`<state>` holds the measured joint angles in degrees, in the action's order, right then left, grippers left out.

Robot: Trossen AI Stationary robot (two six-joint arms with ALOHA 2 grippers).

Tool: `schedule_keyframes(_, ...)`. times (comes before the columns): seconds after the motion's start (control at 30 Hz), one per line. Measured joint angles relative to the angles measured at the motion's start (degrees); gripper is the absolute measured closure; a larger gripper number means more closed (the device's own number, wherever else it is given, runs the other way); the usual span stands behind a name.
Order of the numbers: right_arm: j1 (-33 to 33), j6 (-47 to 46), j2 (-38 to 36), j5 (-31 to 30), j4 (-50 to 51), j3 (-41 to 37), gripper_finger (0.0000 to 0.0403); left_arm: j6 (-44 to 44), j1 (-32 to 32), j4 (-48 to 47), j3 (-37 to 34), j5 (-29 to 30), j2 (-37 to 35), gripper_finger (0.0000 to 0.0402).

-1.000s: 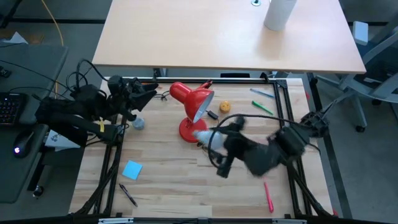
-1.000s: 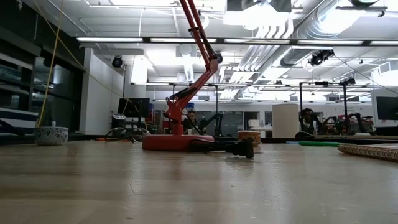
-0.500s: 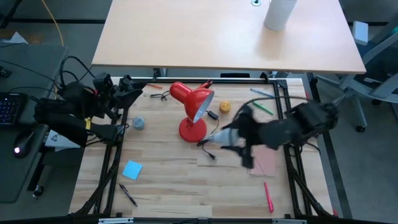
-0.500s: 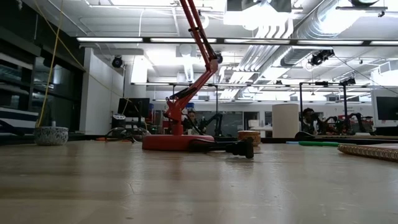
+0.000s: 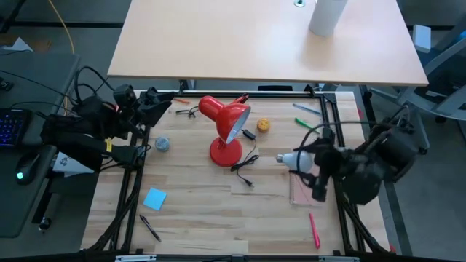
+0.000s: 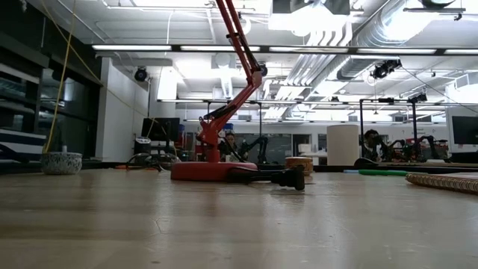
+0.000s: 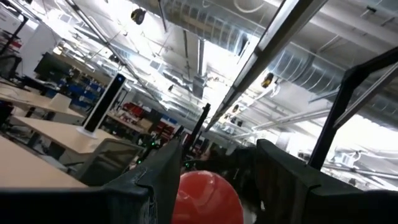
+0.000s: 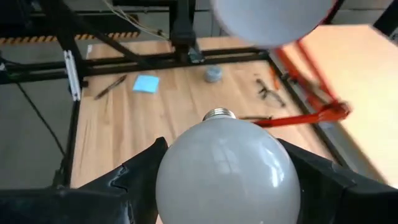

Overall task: Screw lightbulb
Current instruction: Insert the lightbulb into the lamp

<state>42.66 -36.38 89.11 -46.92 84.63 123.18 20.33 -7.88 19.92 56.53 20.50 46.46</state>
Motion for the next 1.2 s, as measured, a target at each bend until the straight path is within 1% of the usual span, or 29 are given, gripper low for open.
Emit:
schedule_keyframes(0.07, 0.25, -0.62, -3.20, 0.77, -7.19, -9.55, 0.0139, -0.01, 0.00, 1.09, 0.00, 0.01, 0.47, 0.0220)
schedule_keyframes(0.1, 0.06, 0.35, -5.25, 1.57, -13.02, -15.02, 0.0139, 0.05, 0.00, 1.37, 0.00, 0.01, 0.72, 0.0220)
schedule_keyframes(0.2, -2.86, 7.67, -12.45, 7.58, -35.12, -30.83, 0.0139, 1.25, 0.00, 1.54, 0.00, 0.08, 1.25, 0.0220)
schedule_keyframes(0.23, -4.73, 10.27, -15.15, 11.02, -42.53, -35.45, 0.0139, 1.72, 0.00, 1.58, 0.00, 0.10, 1.49, 0.0220)
schedule_keyframes(0.33, -12.63, 17.00, -22.78, 24.77, -62.08, -47.07, 0.0139, 2.80, -0.02, 1.55, 0.00, -0.03, 1.96, 0.0220)
schedule_keyframes(0.37, -15.89, 18.65, -24.94, 30.06, -67.10, -50.23, 0.0139, 3.23, -0.02, 1.56, 0.00, -0.15, 2.11, 0.0220)
schedule_keyframes(0.47, -25.42, 20.15, -29.58, 40.99, -80.36, -57.22, 0.0139, 3.67, -0.02, 1.54, 0.00, -0.24, 2.55, 0.0220)
schedule_keyframes(0.53, -29.84, 19.82, -31.48, 45.69, -85.01, -59.07, 0.0139, 4.50, -0.02, 1.27, 0.00, -0.27, 2.64, 0.0220)
schedule_keyframes(0.57, -30.94, 19.85, -32.02, 46.83, -85.34, -59.19, 0.0139, 4.76, -0.02, 1.15, 0.00, -0.25, 2.65, 0.0220)
schedule_keyframes(0.63, -31.40, 21.21, -32.16, 47.35, -82.59, -58.13, 0.0139, 4.94, -0.02, 0.98, 0.00, -0.22, 2.66, 0.0220)
schedule_keyframes(0.7, -31.16, 24.19, -31.22, 45.88, -77.57, -55.88, 0.0139, 4.35, -0.04, 0.58, 0.00, 0.85, 2.68, 0.0220)
schedule_keyframes(0.8, -30.06, 29.14, -28.73, 39.54, -70.07, -51.25, 0.0139, 2.98, -0.07, -2.42, 0.04, 5.47, 2.73, 0.0220)
schedule_keyframes(0.87, -29.15, 32.69, -26.70, 35.11, -67.26, -47.79, 0.0139, 2.28, -0.04, -5.38, 0.04, 9.02, 2.80, 0.0220)
schedule_keyframes(0.97, -27.97, 38.63, -23.15, 30.63, -65.15, -43.58, 0.0139, 2.08, 0.00, -8.82, 0.04, 14.02, 2.93, 0.0220)
schedule_keyframes(1.03, -27.33, 42.19, -20.73, 28.03, -64.41, -41.52, 0.0139, 2.04, 0.00, -10.07, 0.04, 16.06, 2.98, 0.0220)
schedule_keyframes(1.2, -26.11, 49.09, -17.07, 21.00, -64.59, -39.52, 0.0139, 2.07, 0.00, -10.09, 0.04, 16.12, 3.16, 0.0220)
